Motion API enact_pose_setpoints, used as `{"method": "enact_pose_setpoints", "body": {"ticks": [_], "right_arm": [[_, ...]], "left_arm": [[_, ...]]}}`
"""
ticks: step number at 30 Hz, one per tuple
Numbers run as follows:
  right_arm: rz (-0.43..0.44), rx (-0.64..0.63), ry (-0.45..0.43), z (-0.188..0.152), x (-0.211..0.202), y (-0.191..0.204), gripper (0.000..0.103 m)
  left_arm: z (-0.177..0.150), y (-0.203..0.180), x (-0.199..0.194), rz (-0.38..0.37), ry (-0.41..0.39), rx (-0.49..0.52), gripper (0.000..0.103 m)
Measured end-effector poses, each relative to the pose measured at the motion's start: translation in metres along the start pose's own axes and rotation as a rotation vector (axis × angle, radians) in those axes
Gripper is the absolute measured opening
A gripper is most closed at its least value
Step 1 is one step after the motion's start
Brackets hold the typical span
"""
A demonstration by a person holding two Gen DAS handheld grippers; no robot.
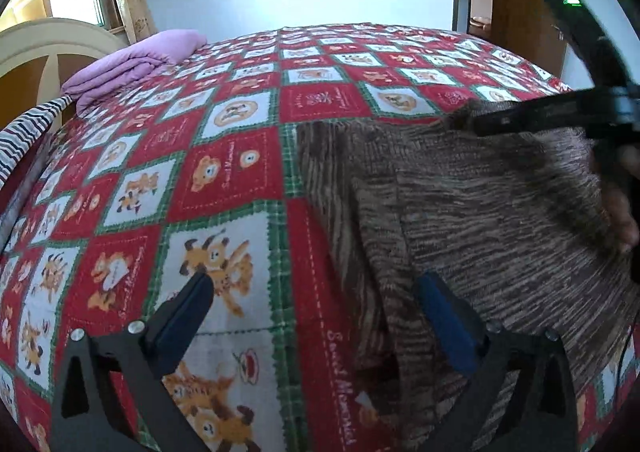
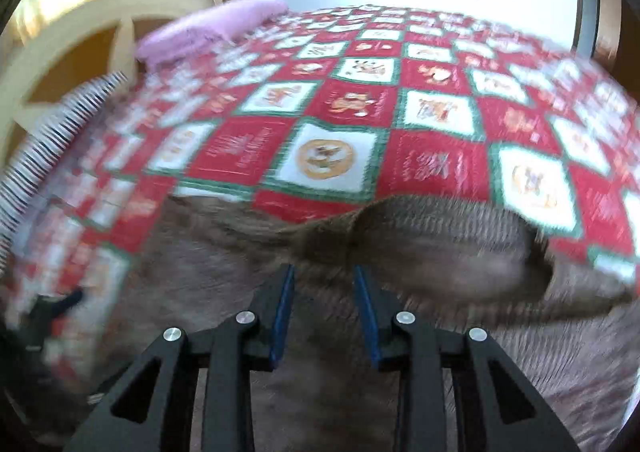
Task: Fold small clothes
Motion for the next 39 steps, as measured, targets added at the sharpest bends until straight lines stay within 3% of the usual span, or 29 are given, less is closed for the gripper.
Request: {"method": "enact_pose_setpoints", "body": {"ticks": [5, 9, 11, 12, 13, 16, 20, 22, 23, 24, 27, 32, 34, 39], "right_arm": [[-0.016, -0.094, 0.043, -0.054, -0.043, 0.003, 0.033], [-0.078, -0.146, 0.010, -0.097, -0.078, -0.014, 0.037], [-0.121, -0.146, -0.011, -0.104, -0.084, -0.030, 0.061], [-0.173, -0.140, -0.014, -0.111, -0.084, -0.041, 0.062], [-0.208, -0.123, -0.001, -0.116, -0.081, -0.054, 0.062], [-0.150, -0.077, -0.056, -0.115, -0.089, -0.078, 0.061], [-0.087, 0.209, -0.146, -0.087, -0.119, -0.141, 0.061], [-0.176, 0.260, -0.148, -0.074, -0.119, -0.166, 0.059], [-0.222, 0.287, -0.108, -0.071, -0.112, -0.182, 0.047], [-0.241, 0.340, -0.062, -0.071, -0.103, -0.202, 0.041], [-0.254, 0.375, -0.084, -0.071, -0.106, -0.225, 0.039], [-0.304, 0.313, -0.115, -0.080, -0.121, -0.198, 0.041], [-0.272, 0.245, -0.130, -0.089, -0.133, -0.165, 0.041], [-0.099, -0.018, -0.118, -0.112, -0.132, -0.048, 0.056]], "left_arm": [[-0.001, 0.004, 0.004, -0.026, 0.011, -0.035, 0.103], [-0.006, 0.014, 0.008, -0.062, 0.038, -0.107, 0.103], [-0.007, 0.018, 0.008, -0.078, 0.037, -0.134, 0.103], [-0.008, 0.017, 0.008, -0.078, 0.036, -0.133, 0.103], [-0.008, 0.015, 0.008, -0.075, 0.037, -0.128, 0.103], [-0.008, 0.013, 0.008, -0.068, 0.034, -0.118, 0.103], [-0.008, 0.014, 0.007, -0.070, 0.033, -0.123, 0.103], [-0.009, 0.013, 0.007, -0.061, 0.031, -0.114, 0.103], [-0.009, 0.012, 0.006, -0.060, 0.030, -0.112, 0.103], [-0.009, 0.012, 0.006, -0.063, 0.028, -0.110, 0.103], [-0.010, 0.016, 0.003, -0.089, 0.014, -0.128, 0.103], [-0.011, 0.018, 0.002, -0.087, 0.009, -0.151, 0.103], [-0.011, 0.019, 0.004, -0.076, 0.012, -0.140, 0.103], [-0.010, 0.018, 0.005, -0.070, 0.015, -0.135, 0.103]]}}
Point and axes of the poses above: each gripper's, at about its wrist camera, not at the fingertips, and x roughly the way its jaws point, y to its left, z to its top, the point moved 2 cm from there along x, roughly the way its jaws point, and after that the axes turned 7 degrees about x, right-handed, at the moved point
